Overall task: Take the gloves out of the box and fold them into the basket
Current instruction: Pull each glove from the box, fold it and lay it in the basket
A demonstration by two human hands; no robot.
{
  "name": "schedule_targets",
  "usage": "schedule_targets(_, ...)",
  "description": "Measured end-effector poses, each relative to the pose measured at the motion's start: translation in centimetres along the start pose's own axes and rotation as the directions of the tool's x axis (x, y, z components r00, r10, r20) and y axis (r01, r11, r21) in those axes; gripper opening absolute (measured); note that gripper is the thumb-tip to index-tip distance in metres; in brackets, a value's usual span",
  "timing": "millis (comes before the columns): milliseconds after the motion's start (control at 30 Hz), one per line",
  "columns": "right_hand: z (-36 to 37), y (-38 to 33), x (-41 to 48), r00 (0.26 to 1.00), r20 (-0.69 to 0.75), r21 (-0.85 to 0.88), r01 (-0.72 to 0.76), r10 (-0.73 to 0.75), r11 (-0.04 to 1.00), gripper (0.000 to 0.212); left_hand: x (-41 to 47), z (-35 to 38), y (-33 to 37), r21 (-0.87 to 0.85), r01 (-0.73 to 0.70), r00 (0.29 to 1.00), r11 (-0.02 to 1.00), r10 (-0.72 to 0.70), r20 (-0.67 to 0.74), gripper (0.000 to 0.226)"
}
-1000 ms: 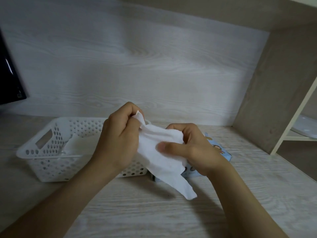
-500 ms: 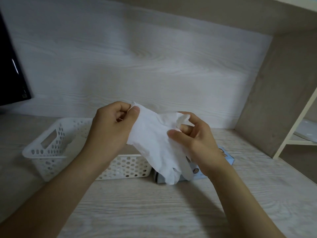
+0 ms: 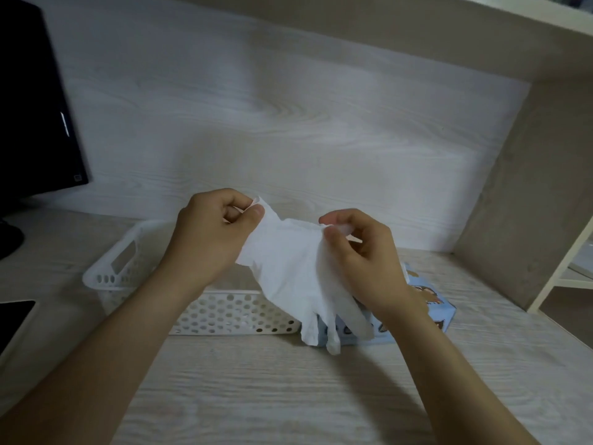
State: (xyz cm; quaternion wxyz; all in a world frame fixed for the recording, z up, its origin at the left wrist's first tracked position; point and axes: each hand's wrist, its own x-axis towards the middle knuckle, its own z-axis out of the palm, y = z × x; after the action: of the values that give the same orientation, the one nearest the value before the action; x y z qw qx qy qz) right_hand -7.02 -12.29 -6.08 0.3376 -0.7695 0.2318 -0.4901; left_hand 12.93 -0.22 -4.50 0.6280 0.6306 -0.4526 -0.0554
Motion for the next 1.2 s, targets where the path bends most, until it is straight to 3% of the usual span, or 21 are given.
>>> schedule_targets(100,1.3,-0.9,0.9,0.989,-0.014,-0.187,0.144,-0.149,0.972,0.022,0.3,-0.8,0.0,0.056,-0.029,0.998,0.998,0.032,-0.047,0.006)
schedule_targets(200,2.9,-1.5,2.0,0.959,0.077,-0.506,0.272,-0.272,0.818,0.026,0.7,-1.5,-0.3,0.097,-0.013,0.997,0.995,0.02,-0.072,0.01)
schedule_targets(300,4.6,-2.1,3.2,0.937,0.264,-0.712,0.349,-0.229,0.61,0.037,1.3,-2.7,-1.5,0.286,0.003,0.996,0.958,0.024,-0.089,0.016)
schedule_targets(400,6.3,-2.7,4.3,0.884,0.437,-0.734,0.457,-0.166,0.502,0.041,1.5,-3.9,-2.4,0.447,0.06,0.997,0.893,-0.031,-0.072,0.02)
schedule_targets(500,8.1,-2.7,5.5,0.832,0.54,-0.693,0.527,-0.131,0.491,0.044,1.2,-4.7,-2.4,0.633,0.082,0.997,0.77,-0.055,-0.061,0.026)
schedule_targets(633,10.0,-2.3,6.4,0.8,0.594,-0.645,0.536,-0.084,0.545,0.034,1.3,-4.9,-2.2,0.745,0.102,0.994,0.659,-0.089,-0.057,0.031)
schedule_targets(800,11.3,-1.3,6.9,0.778,0.627,-0.623,0.483,0.024,0.615,0.009,1.5,-5.7,-3.0,0.779,0.142,0.985,0.611,-0.168,-0.047,0.022)
schedule_targets(900,11.1,-1.3,7.0,0.784,0.619,-0.65,0.481,0.043,0.588,0.02,1.6,-5.9,-3.3,0.765,0.2,0.974,0.612,-0.206,-0.09,0.014)
schedule_targets(1033,10.0,-2.3,7.1,0.791,0.611,-0.642,0.479,0.022,0.598,0.027,1.7,-5.8,-3.6,0.77,0.214,0.971,0.601,-0.214,-0.103,0.02)
schedule_targets(1100,9.3,-3.2,7.3,0.782,0.619,-0.659,0.463,0.077,0.593,0.032,2.0,-5.8,-3.7,0.787,0.168,0.982,0.593,-0.167,-0.084,0.013)
schedule_targets(1200,7.9,-5.0,7.5,0.743,0.632,-0.678,0.392,0.22,0.621,0.048,2.3,-5.5,-3.6,0.786,0.026,0.997,0.618,-0.072,0.023,0.023)
